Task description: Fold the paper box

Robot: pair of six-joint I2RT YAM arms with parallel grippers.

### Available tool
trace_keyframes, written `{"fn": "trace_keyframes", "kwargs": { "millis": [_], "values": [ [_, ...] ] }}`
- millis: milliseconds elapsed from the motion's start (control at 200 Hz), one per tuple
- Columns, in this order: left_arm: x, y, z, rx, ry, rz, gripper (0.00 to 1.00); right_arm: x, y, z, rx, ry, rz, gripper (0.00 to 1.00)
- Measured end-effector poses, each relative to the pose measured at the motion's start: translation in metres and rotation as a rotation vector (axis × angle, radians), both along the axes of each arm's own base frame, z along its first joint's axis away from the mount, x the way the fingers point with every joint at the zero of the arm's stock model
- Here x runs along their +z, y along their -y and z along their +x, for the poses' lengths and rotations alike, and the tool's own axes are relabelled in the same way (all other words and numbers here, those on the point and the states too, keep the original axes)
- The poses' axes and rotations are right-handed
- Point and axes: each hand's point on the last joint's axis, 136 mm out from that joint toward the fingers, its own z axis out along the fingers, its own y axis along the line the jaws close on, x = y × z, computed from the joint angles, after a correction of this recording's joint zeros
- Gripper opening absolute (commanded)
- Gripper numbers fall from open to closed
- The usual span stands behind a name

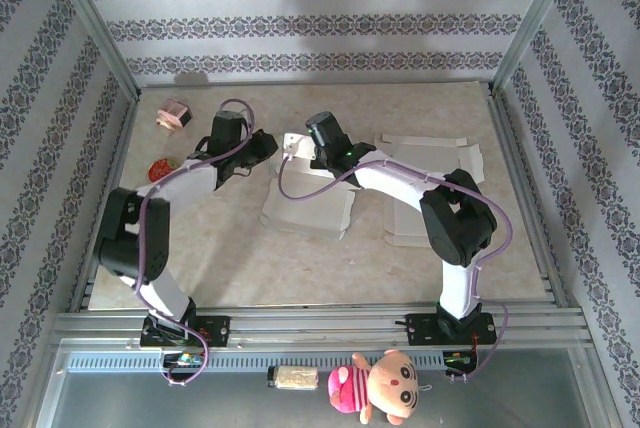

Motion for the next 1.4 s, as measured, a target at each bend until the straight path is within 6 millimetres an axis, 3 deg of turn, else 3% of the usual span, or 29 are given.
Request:
{"fn": "trace_keyframes", "kwargs": {
  "millis": [80, 180, 385, 480, 645, 999, 1134, 1399],
  "values": [
    [0.01, -0.009, -0.014, 0.008, 0.06, 0.084, 0.12, 0.0, 0.0, 0.0, -0.004, -0.005, 0.008, 0.0],
    [0.013, -0.006, -0.029, -0.011, 0.109, 0.146, 0.12, -0.001, 0.003, 0.001, -0.013, -0.012, 0.019, 0.0],
    [-0.037, 0.023, -0.047, -0.093, 0.053, 0.298, 0.12, -0.002, 0.002, 0.0, -0.012, -0.019, 0.025, 0.0],
    [-0.059, 0.029, -0.042, -0.092, 0.011, 0.396, 0.18, -0.002, 0.002, 0.0, -0.011, -0.019, 0.025, 0.0],
    [-0.076, 0.015, -0.022, -0.033, -0.008, 0.526, 0.35, -0.002, 0.002, 0.0, -0.013, -0.02, 0.028, 0.0],
    [-0.107, 0.002, -0.004, -0.054, -0.061, 0.537, 0.41, -0.002, 0.005, 0.002, -0.019, -0.023, 0.027, 0.0],
    [-0.112, 0.005, 0.001, -0.072, -0.063, 0.51, 0.4, -0.003, 0.005, 0.001, -0.017, -0.025, 0.027, 0.0],
    [-0.109, 0.033, 0.002, -0.166, -0.005, 0.393, 0.21, -0.003, 0.005, 0.001, -0.02, -0.029, 0.027, 0.0]
  ]
}}
